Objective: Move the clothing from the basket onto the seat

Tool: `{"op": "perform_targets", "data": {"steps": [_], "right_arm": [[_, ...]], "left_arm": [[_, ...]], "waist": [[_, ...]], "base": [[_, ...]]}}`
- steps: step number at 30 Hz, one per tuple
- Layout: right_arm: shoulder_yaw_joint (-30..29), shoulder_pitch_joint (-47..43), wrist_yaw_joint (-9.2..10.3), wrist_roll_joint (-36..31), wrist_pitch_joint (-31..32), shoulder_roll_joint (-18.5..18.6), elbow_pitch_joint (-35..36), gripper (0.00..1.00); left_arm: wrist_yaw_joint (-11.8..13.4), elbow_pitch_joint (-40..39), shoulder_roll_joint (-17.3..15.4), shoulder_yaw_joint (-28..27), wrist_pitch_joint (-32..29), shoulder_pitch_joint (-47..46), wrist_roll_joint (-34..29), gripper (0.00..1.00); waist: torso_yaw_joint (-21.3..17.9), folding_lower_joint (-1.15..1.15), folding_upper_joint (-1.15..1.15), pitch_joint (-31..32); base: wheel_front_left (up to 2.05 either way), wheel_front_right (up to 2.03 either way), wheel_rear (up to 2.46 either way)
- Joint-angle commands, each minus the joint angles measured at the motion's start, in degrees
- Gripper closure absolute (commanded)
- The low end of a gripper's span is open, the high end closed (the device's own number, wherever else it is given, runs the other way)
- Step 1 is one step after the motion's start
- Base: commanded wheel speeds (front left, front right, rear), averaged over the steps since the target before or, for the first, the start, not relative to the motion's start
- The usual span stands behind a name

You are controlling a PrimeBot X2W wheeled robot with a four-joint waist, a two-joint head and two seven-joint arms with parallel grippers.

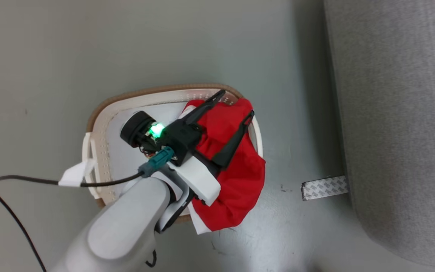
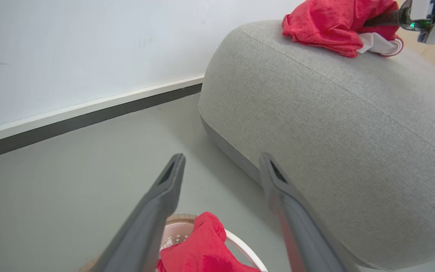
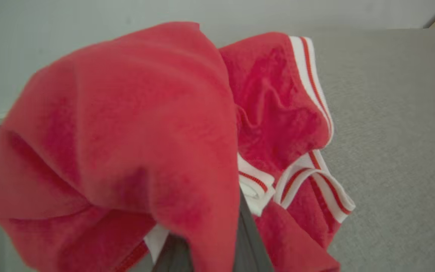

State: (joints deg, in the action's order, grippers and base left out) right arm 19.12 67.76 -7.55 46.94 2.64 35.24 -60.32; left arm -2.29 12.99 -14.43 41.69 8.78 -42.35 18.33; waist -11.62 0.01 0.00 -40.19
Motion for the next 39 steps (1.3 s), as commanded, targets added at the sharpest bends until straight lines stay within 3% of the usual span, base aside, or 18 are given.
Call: {"op": "perform_targets", "data": {"steps": [1,3,5,6,7,15,26,39], "right_arm": [[0.69,0.47,0.12,1.03,2.00,0.68,-0.62,0.97],[1.58,0.41,0.12,1.81,4.24,0.85,-0.91,0.69],[2.23,0.44,0.12,2.51,4.92,0.90,-0.88,0.54],[2.55,0.36,0.12,2.74,4.93,0.95,-0.85,0.20],[3.06,0.08,0.12,2.93,5.16,1.00,-0.70,0.00],[6.98,-2.70,0.12,5.16,5.63,2.76,2.20,0.00],[13.82,-7.71,0.12,6.18,3.27,7.71,12.60,0.00],[14.04,-18.30,0.12,6.90,-9.62,5.35,24.99,0.00]], "left_arm": [[0.06,0.18,-0.12,-0.18,0.61,-0.48,0.46,0.00],[0.07,0.54,-0.36,-0.23,0.92,-0.67,0.54,0.00],[0.25,0.84,-0.39,-0.22,1.15,-0.65,0.66,0.00],[0.27,1.07,-0.37,-0.19,1.23,-0.60,0.74,0.00],[0.26,1.38,-0.28,-0.18,1.42,-0.56,0.86,0.00],[0.18,3.79,0.09,-0.33,3.23,0.88,2.12,0.00],[1.60,7.14,1.14,-4.38,6.22,7.75,6.41,0.00],[5.13,3.82,-1.93,-14.37,6.36,18.06,7.43,0.00]], "waist": [[0.57,-0.01,0.00,-0.65],[0.58,-0.01,0.00,-0.73],[0.46,-0.01,0.00,-0.54],[0.39,-0.01,0.00,-0.30],[0.35,-0.01,0.00,0.09],[-0.03,-0.01,0.00,6.40],[1.45,-0.01,0.00,23.93],[4.49,-0.01,0.00,35.49]], "base": [[0.00,0.00,0.00],[0.00,0.00,0.00],[0.00,0.00,0.00],[0.00,0.00,0.00],[0.00,0.00,0.00],[0.00,0.00,0.00],[0.00,0.00,0.00],[0.00,0.00,0.00]]}}
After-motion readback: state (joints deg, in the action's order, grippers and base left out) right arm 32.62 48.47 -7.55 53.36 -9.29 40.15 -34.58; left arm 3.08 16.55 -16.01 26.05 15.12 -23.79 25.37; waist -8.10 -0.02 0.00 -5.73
